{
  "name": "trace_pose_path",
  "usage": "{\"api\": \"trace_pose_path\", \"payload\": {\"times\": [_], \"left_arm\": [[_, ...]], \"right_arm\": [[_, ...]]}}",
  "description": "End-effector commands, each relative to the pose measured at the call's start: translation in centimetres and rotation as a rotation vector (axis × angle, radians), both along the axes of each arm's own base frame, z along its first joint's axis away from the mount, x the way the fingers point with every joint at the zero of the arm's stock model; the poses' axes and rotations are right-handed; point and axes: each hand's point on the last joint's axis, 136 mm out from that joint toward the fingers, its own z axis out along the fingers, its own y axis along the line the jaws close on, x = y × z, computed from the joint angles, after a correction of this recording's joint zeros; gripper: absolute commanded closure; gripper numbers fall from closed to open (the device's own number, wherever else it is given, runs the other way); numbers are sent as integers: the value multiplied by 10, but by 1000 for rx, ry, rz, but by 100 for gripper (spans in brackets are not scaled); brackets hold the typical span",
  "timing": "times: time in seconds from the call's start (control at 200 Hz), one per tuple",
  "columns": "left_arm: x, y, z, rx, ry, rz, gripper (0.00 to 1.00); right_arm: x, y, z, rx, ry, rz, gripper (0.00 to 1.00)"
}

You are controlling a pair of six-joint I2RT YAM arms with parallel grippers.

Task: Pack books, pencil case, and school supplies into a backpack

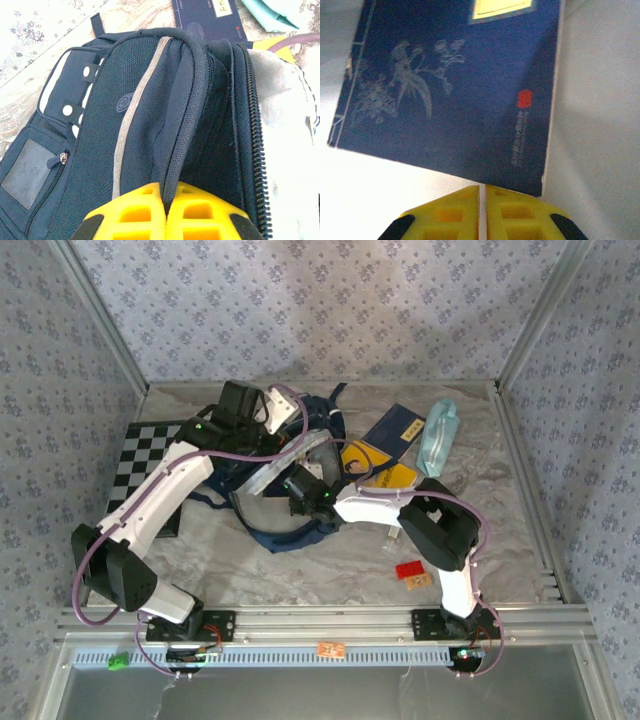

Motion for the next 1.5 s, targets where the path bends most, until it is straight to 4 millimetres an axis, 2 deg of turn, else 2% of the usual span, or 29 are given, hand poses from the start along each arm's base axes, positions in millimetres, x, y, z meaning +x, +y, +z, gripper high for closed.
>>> {"api": "trace_pose_path", "payload": {"times": [0.0, 0.1, 0.175, 0.32, 0.39, 0.435, 0.47, 0.535, 0.61, 0.685, 0.78, 0.924, 0.989, 1.084, 1.124, 1.229, 1.349, 1.419, 1.494], "left_arm": [[1, -5, 40, -71, -108, -32, 100], [2, -4, 38, -64, -104, -29, 100], [2, -2, 37, -55, -102, -23, 100], [3, 4, 33, -43, -94, 7, 100], [2, 8, 26, -41, -80, 35, 100], [0, 10, 21, -41, -65, 49, 100], [-3, 12, 15, -44, -53, 57, 100], [-6, 16, 5, -51, -34, 83, 100], [-10, 22, -8, -45, -2, 115, 100], [-18, 30, -23, -26, 47, 153, 100], [-28, 32, -33, -37, 108, 173, 100], [-49, 21, -54, -87, 217, 111, 100], [-55, 20, -57, -97, 234, 104, 100], [-60, 17, -49, -144, 241, 108, 84], [-62, 11, -43, -184, 249, 102, 80], [-63, -7, -30, -304, 257, 107, 59], [-57, -37, -24, -471, 307, 193, 57], [-61, -68, -24, -537, 342, 197, 56], [-68, -104, -28, -549, 348, 200, 56]], "right_arm": [[25, -14, 4, -57, -45, -55, 88], [38, -15, 17, -64, -96, -79, 87], [39, -14, 24, -70, -106, -73, 87], [13, 1, 47, -20, -139, 36, 85], [-4, -2, 62, -6, -148, 67, 82], [-12, -8, 74, 4, -154, 73, 80], [-24, -19, 69, -13, -136, 80, 79], [-36, -34, 84, 2, -136, 74, 76], [-47, -57, 92, 8, -123, 52, 73], [-57, -76, 94, 18, -89, 48, 70], [-63, -105, 89, -11, -24, 15, 69], [-50, -146, 88, 9, 45, -68, 66], [-41, -167, 88, 29, 69, -116, 62], [-25, -190, 86, 58, 94, -162, 58], [-18, -199, 86, 61, 101, -169, 56], [1, -219, 82, 76, 127, -208, 52], [28, -247, 77, 86, 156, -267, 47], [45, -260, 74, 72, 153, -290, 44], [59, -265, 68, 96, 184, -289, 41]]}}
